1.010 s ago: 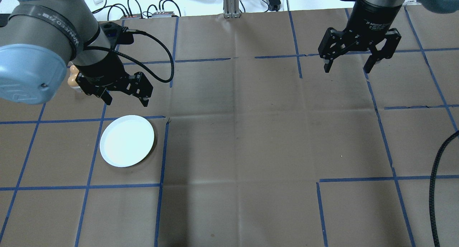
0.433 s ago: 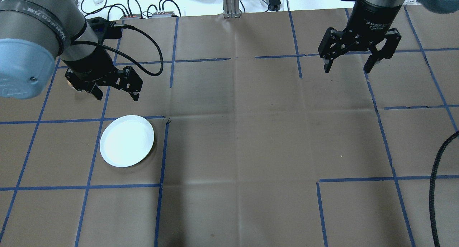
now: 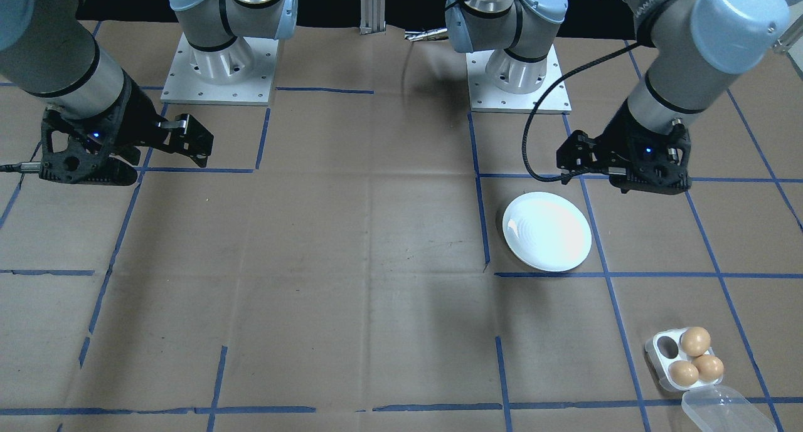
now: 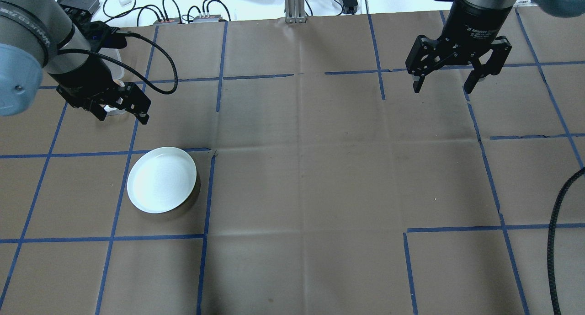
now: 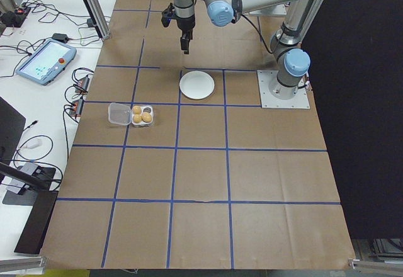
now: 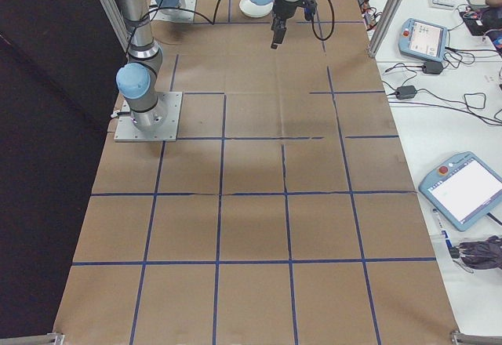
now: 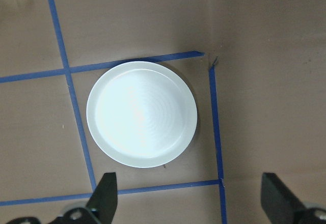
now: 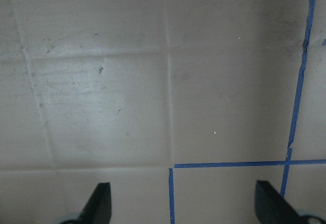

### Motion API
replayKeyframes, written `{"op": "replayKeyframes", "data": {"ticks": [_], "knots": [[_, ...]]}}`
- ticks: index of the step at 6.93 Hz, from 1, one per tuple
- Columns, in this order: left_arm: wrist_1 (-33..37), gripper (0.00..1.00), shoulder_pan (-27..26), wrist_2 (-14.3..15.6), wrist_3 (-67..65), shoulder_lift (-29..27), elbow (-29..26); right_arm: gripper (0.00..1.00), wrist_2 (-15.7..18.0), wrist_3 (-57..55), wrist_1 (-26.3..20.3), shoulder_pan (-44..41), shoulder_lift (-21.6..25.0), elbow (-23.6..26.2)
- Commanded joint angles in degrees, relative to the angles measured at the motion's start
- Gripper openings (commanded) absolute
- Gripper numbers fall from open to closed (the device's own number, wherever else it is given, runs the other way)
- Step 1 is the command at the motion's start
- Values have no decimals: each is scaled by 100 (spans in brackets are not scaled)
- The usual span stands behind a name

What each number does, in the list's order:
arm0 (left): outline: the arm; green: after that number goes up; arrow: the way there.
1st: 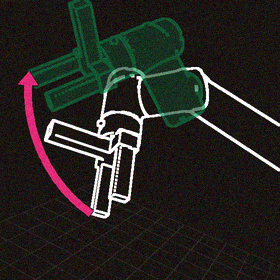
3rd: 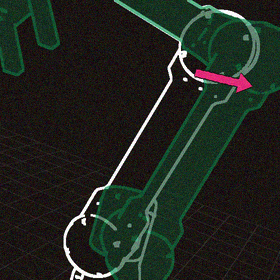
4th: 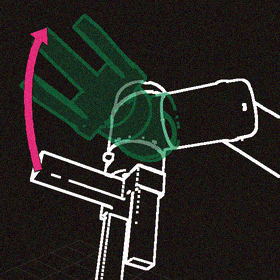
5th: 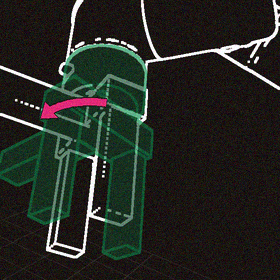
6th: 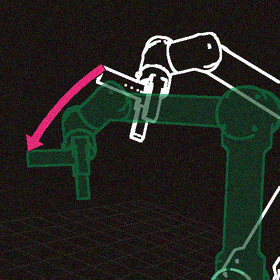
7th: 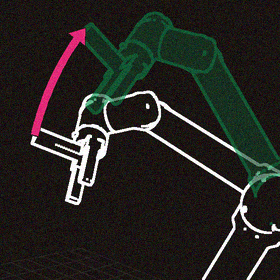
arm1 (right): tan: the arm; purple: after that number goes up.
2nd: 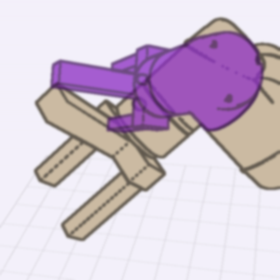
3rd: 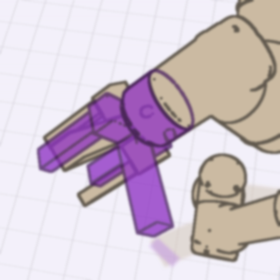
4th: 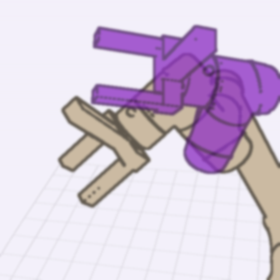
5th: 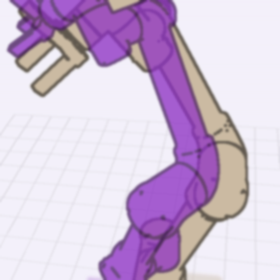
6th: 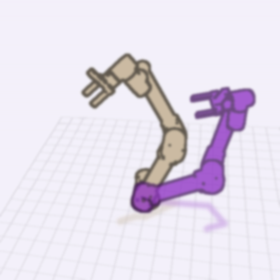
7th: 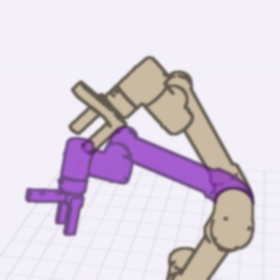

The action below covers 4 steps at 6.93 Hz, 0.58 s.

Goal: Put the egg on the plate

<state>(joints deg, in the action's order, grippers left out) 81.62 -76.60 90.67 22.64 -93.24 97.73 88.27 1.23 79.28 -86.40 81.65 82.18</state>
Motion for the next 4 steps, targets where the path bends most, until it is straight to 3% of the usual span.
{"op": "replayKeyframes", "data": {"ticks": [1, 2, 4], "knots": [[-792, 100, 435, 21, 660, -491, -34, 100, 6, 0, 0, 0, -8, 0], [-944, 100, 627, 3, 949, -781, -113, 100, -2, 0, 0, 0, -8, 0], [-1015, 100, 857, 3, 1765, -1466, -839, 100, -2, 0, 0, 0, -8, 0]]}}
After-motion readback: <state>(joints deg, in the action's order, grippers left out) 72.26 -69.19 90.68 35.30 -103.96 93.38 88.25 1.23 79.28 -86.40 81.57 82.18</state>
